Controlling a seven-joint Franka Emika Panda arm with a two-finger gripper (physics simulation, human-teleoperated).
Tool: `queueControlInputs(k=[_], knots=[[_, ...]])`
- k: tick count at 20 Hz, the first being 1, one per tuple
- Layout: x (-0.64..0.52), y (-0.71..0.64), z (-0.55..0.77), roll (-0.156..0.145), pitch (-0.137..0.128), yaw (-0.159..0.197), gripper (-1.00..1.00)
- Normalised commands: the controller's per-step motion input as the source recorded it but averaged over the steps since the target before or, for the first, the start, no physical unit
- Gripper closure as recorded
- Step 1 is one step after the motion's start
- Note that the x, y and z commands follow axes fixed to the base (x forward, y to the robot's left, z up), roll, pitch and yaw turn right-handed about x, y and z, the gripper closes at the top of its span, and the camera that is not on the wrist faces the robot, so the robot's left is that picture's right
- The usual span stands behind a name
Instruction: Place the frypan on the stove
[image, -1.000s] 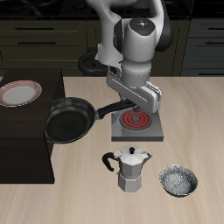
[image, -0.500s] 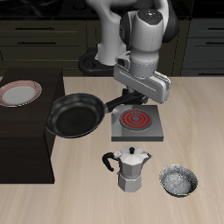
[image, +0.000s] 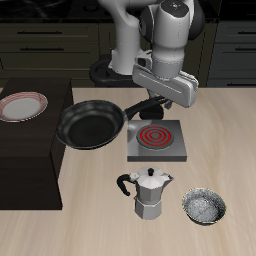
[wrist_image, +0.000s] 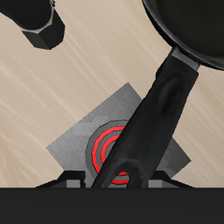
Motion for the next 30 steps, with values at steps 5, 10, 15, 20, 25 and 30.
queueControlInputs(k=[5, 10, 15, 20, 25, 30], knots=[[-0.25, 0.06, 0.16, -0.029, -0.034, 0.027, 1.00], [-0.06, 0.00, 0.09, -0.035, -0.001, 0.005, 1.00], [-0.05, 0.15, -0.03, 0.006, 0.021, -0.001, 1.00], [-0.07, 0.31, -0.13, 0.040, 0.016, 0.019, 1.00], [-0.14, 0.38, -0.09, 0.044, 0.018, 0.004, 1.00], [-0.14, 0.19, 0.01, 0.028, 0.005, 0.000, 1.00]])
